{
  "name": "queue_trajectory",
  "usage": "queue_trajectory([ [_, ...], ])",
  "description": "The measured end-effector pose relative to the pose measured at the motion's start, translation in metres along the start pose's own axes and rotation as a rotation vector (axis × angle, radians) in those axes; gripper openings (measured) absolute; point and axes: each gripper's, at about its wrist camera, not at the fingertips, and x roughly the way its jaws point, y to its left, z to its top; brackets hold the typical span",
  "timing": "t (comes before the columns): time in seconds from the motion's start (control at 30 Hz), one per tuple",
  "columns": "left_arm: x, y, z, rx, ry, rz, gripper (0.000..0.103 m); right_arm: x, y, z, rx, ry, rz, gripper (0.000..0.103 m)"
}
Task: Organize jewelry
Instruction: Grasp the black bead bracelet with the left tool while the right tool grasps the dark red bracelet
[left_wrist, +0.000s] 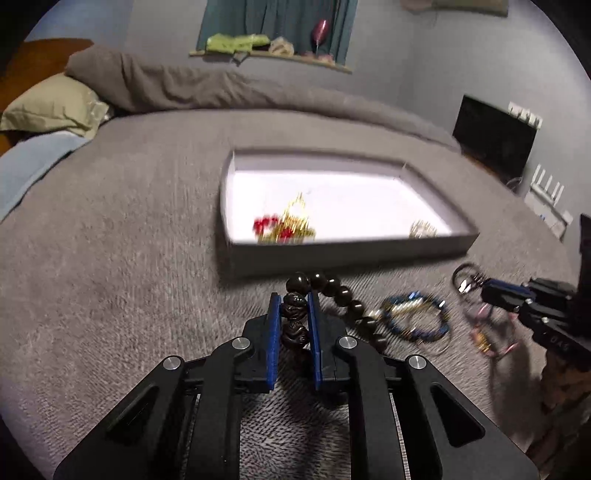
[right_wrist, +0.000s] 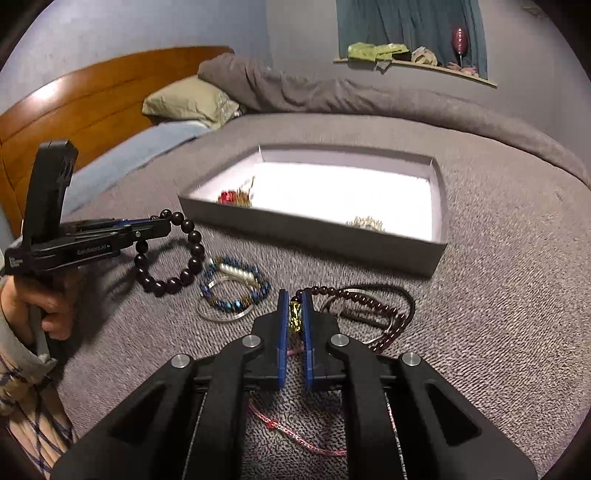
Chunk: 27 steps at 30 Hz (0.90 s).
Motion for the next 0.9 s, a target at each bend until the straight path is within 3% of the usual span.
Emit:
queue_trajectory([
  [0.4, -0.038, -0.022, 0.026, 0.025, -0.142, -0.093, 0.015, -0.029, -0.017, 0.031, 0.096, -0.102, 0.078, 0.007],
  [0.63, -0.049, -0.030, 0.040, 0.053, -0.184, -0.102, 0.015, -0.031, -0.030, 0.055, 0.152, -0.155, 0.131, 0.007],
  [0.9, -0.039, -0.046, 0.061, 0.110, -0.196, -0.120, 0.015, -0.026, -0.055, 0.071, 0.199, -0.176, 0.131, 0.007],
])
